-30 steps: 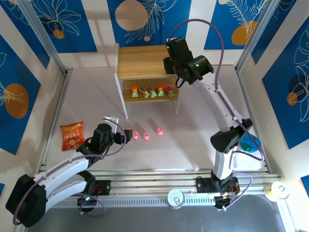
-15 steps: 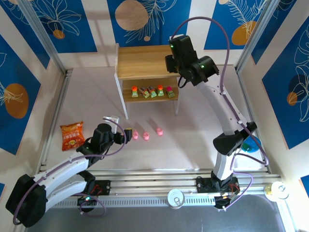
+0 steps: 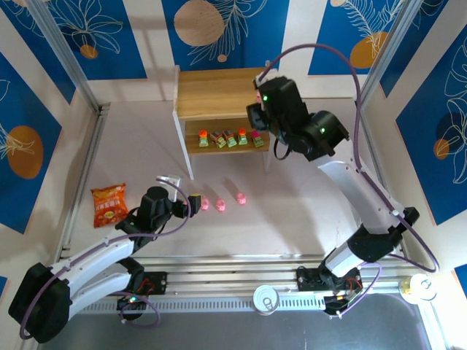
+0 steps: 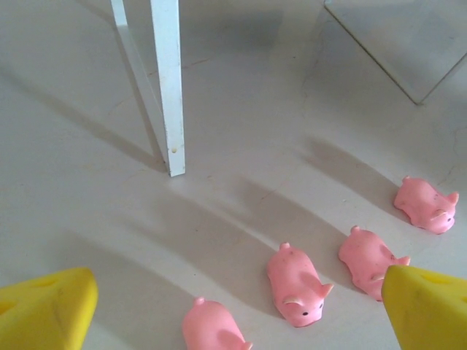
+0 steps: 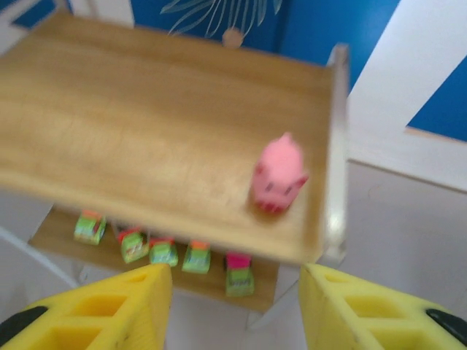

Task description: Place and organize the plastic toys onto the shelf

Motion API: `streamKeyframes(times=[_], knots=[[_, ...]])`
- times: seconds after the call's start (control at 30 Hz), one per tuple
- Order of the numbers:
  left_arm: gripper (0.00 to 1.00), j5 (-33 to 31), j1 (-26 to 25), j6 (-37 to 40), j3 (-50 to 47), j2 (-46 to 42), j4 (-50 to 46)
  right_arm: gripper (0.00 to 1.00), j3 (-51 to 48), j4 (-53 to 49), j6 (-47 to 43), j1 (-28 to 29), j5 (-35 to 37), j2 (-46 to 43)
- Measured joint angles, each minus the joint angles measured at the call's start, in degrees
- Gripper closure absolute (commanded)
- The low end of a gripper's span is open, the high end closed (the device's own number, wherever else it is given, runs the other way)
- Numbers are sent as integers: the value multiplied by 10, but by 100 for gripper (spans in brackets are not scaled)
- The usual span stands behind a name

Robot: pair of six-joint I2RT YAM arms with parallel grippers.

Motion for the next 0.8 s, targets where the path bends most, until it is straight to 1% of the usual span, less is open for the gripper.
streamKeyframes(times=[0.2, 0.37, 0.5, 0.8], knots=[[0, 33, 0, 10, -7, -1, 25, 51, -136, 10, 51, 57, 5, -65], [0, 51, -2, 14, -8, -5, 35, 51, -225, 27, 97, 95, 7, -99], [0, 54, -9, 23, -8, -5, 42, 51, -294, 45, 132, 111, 2, -104], [0, 42, -14, 29, -8, -5, 42, 50, -426, 108, 189, 118, -23, -111]])
